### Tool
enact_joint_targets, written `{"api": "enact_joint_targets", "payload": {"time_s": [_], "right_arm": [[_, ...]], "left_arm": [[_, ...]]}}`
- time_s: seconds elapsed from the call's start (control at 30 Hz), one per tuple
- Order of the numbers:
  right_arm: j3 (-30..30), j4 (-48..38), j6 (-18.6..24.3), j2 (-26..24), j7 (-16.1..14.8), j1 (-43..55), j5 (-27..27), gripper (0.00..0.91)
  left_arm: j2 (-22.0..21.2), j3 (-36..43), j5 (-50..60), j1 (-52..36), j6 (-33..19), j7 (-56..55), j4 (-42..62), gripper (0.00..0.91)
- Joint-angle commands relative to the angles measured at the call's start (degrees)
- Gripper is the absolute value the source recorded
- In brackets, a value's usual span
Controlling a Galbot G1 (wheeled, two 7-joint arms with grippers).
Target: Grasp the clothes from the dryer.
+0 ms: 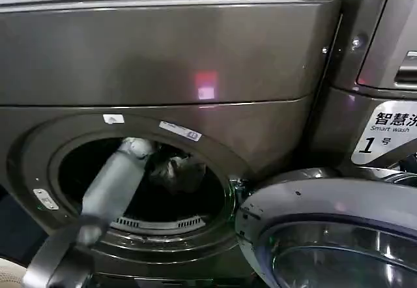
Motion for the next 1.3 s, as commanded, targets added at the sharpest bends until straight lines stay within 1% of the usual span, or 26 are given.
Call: {"api": "enact_joint_targets", "payload": {"time_s": [0.03,0.13,0.4,0.77,0.8,0.87,0.9,0.93,1.0,1.07,1.2,1.27,1.3], "right_arm": [[-0.1,0.7,0.0,0.6,0.0,0.1,0.1,0.907],[-0.3,1.3,-0.1,0.8,0.2,0.2,0.2,0.907],[-0.4,1.7,-0.1,0.9,0.2,0.1,0.2,0.907],[-0.1,1.0,0.3,0.8,0.0,0.0,0.0,0.907],[-0.2,1.0,0.2,0.8,0.0,0.1,0.0,0.907],[-0.5,0.9,0.3,0.7,0.1,0.3,-0.1,0.907],[-0.7,0.9,0.3,0.7,0.1,0.4,-0.1,0.907],[-0.8,0.9,0.3,0.7,0.1,0.5,-0.1,0.907],[-1.1,0.9,0.3,0.7,0.2,0.7,-0.3,0.907],[-1.2,1.0,0.3,0.7,0.1,0.8,-0.4,0.907],[-1.2,1.0,0.4,0.6,0.1,0.9,-0.4,0.907],[-1.2,1.0,0.4,0.7,0.1,0.9,-0.4,0.907],[-1.2,0.9,0.4,0.7,0.1,0.9,-0.4,0.907]], "left_arm": [[-4.3,5.1,12.1,-6.9,-3.1,3.1,13.7,0.907],[-5.6,6.2,11.9,-7.0,-2.7,2.5,16.6,0.907],[-5.4,7.0,9.1,-6.1,-2.6,3.4,18.0,0.907],[-7.0,7.2,6.4,-5.6,-2.3,4.4,20.0,0.907],[-7.1,7.3,6.3,-5.5,-2.3,4.6,20.3,0.785],[-7.2,7.7,5.8,-5.3,-2.2,5.0,20.8,0.341],[-7.2,7.9,5.6,-5.2,-2.1,5.1,21.0,0.25],[-7.1,8.0,5.6,-5.1,-2.2,5.2,20.8,0.137],[-7.0,8.0,5.6,-5.1,-2.2,5.4,20.8,0.114],[-7.0,8.0,5.6,-5.2,-2.4,5.6,20.8,0.068],[-7.0,7.9,5.7,-5.3,-3.0,6.7,20.4,0.034],[-7.0,7.9,5.8,-5.4,-3.0,6.7,20.3,0.0],[-7.0,7.9,5.7,-5.4,-3.0,6.7,20.1,0.0]]}}
